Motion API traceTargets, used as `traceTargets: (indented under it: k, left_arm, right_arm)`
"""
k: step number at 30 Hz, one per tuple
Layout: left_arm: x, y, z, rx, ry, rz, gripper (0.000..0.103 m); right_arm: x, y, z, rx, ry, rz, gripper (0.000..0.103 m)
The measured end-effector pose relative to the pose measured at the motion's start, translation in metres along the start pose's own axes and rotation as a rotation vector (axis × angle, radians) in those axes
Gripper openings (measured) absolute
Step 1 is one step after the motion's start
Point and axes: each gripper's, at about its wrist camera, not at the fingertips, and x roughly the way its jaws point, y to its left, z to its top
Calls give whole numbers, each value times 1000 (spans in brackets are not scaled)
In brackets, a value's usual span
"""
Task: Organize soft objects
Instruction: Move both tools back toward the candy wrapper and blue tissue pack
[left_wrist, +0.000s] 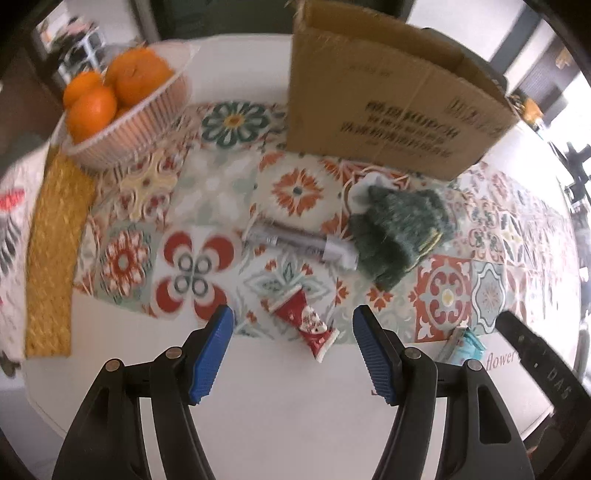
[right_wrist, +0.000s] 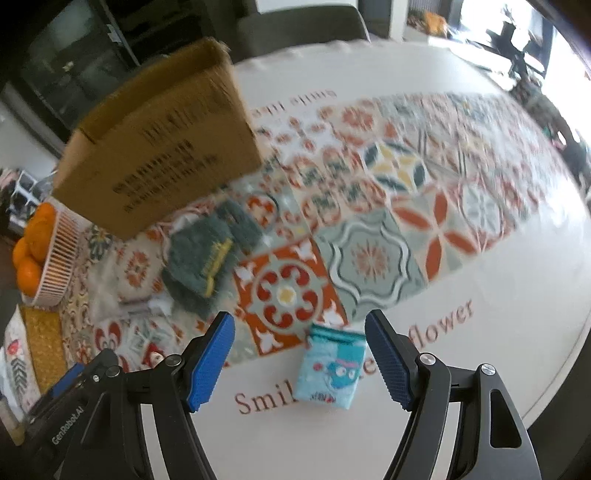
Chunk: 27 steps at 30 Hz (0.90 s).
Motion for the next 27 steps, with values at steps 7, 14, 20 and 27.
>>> traceTargets:
  k: [7, 14, 20, 27]
  left_arm:
    - [26, 1, -11, -145, 65, 42, 67]
    - [50, -4, -13, -197, 128, 64, 67]
    - [68, -9, -7, -212, 152, 95, 67]
    - [89, -13, -3, -199, 180, 133, 67]
  right_arm:
    - [22, -16, -14, 75, 45, -24, 74]
    - [40, -25, -23, 139, 83, -38, 74]
    - [55, -26, -26, 150, 117, -51, 74]
    - [75, -33, -29, 171, 162, -62, 74]
